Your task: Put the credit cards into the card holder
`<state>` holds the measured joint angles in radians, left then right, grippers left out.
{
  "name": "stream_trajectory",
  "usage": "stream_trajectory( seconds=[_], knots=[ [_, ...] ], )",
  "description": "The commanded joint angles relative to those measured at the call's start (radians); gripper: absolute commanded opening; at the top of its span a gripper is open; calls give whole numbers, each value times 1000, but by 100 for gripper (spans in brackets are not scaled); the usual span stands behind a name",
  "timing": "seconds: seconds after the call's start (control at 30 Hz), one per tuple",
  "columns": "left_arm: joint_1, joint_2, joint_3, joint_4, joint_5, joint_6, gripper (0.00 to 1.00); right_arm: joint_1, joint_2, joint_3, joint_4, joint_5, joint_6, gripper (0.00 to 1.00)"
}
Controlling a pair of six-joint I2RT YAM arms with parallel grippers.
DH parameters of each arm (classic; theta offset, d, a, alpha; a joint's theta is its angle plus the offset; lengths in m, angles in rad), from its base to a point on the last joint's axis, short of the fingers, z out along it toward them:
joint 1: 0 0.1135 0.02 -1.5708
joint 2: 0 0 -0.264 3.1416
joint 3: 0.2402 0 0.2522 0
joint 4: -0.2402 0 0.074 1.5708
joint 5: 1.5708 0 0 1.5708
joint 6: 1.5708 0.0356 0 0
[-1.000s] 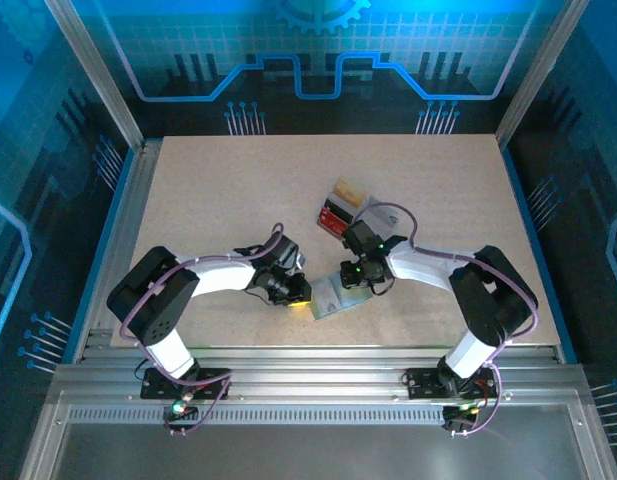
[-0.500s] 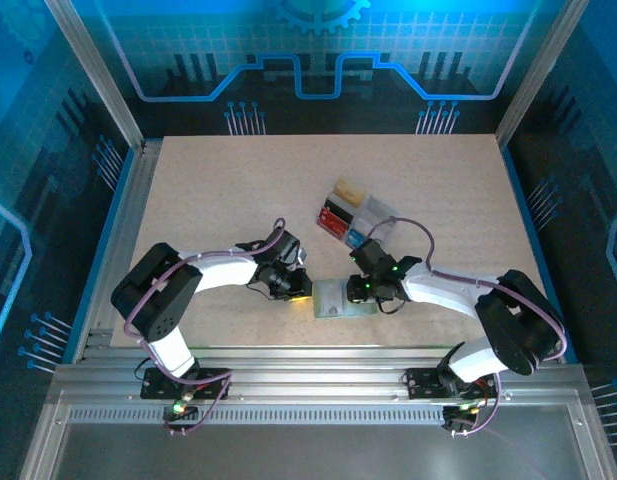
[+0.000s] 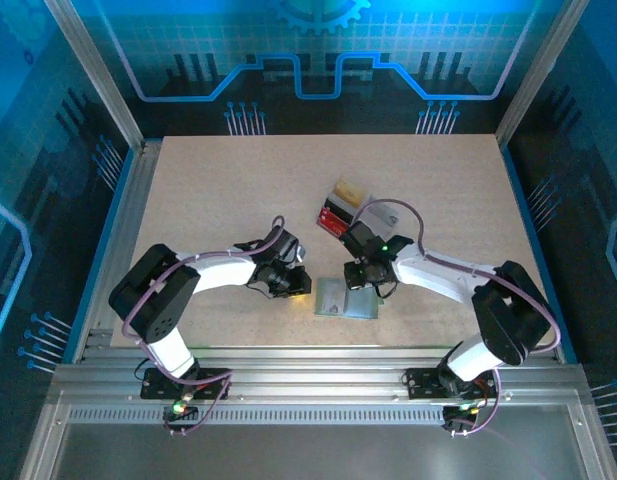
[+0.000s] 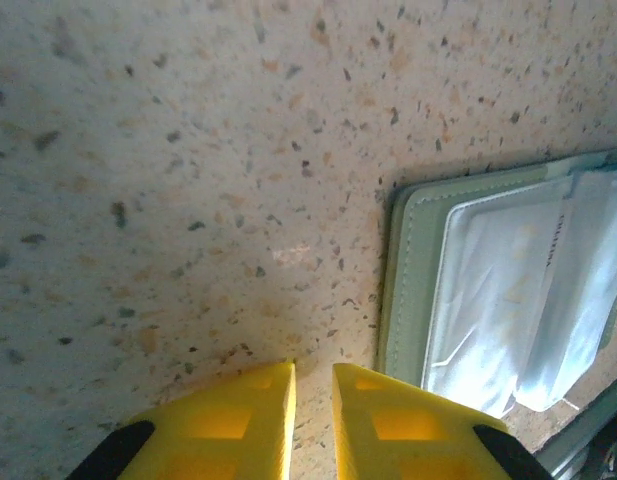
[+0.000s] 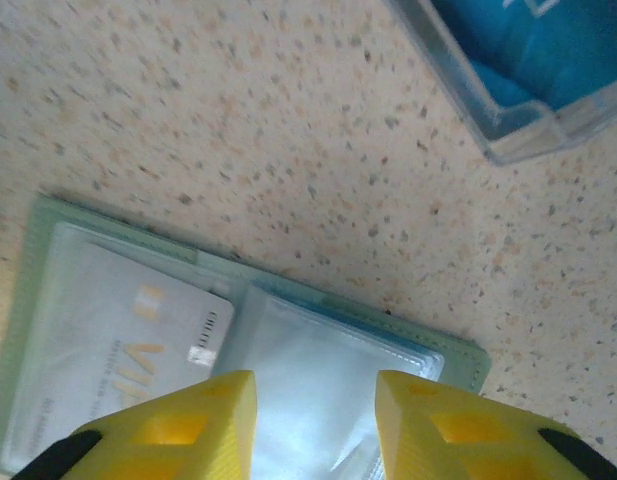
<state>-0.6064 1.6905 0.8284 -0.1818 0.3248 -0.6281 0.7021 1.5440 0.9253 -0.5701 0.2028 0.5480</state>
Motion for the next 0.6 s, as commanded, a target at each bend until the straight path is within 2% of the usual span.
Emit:
stream_trajectory(
  seconds=[0.0, 0.23, 0.57],
  knots=[
    [6, -68, -15, 3, -38, 4, 18, 10, 30, 8, -42, 8, -22, 36],
    [-47, -134, -5, -24, -74, -7, 18, 15, 61, -24, -13, -2, -3, 33],
    [-116, -103, 11, -2, -93, -30, 18, 22, 67, -83, 13, -18, 33, 31]
  ],
)
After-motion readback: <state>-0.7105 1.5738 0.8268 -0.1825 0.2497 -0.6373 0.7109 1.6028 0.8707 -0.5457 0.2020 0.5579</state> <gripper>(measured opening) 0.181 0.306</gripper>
